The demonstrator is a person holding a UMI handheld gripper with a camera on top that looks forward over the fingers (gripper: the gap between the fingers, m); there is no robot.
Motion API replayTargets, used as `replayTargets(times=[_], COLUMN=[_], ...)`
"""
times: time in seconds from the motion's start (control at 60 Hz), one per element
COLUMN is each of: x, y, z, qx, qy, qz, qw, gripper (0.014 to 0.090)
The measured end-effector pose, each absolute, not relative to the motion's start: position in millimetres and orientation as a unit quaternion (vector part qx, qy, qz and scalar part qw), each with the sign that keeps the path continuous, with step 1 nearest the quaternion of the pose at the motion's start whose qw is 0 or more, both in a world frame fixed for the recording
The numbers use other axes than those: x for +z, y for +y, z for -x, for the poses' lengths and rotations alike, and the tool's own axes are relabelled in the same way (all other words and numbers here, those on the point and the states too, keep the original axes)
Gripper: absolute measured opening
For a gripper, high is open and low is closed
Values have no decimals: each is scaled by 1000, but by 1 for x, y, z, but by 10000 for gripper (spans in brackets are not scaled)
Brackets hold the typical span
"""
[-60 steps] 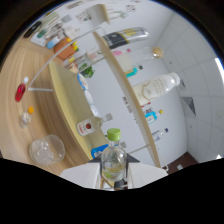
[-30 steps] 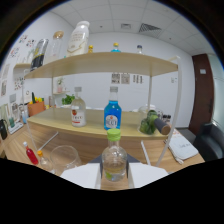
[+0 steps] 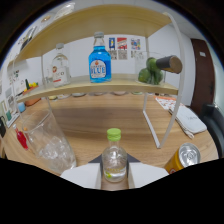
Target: Make me a cup of Vodka Sunrise.
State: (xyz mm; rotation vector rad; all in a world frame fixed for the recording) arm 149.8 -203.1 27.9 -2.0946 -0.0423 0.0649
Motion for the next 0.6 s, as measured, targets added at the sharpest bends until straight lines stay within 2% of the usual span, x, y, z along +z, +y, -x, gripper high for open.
replayTargets(times=[0.167,0.417,0.55,0.6], x=[14,13,20,28], y=[-207,-212,-221,-226], z=[-153,-154,-152,-151], qx=[24,11,-3,-8], qy=[-2,-9,-9,-7], qz=[886,887,887,885], qw=[464,462,462,466], gripper=[364,377,484,573])
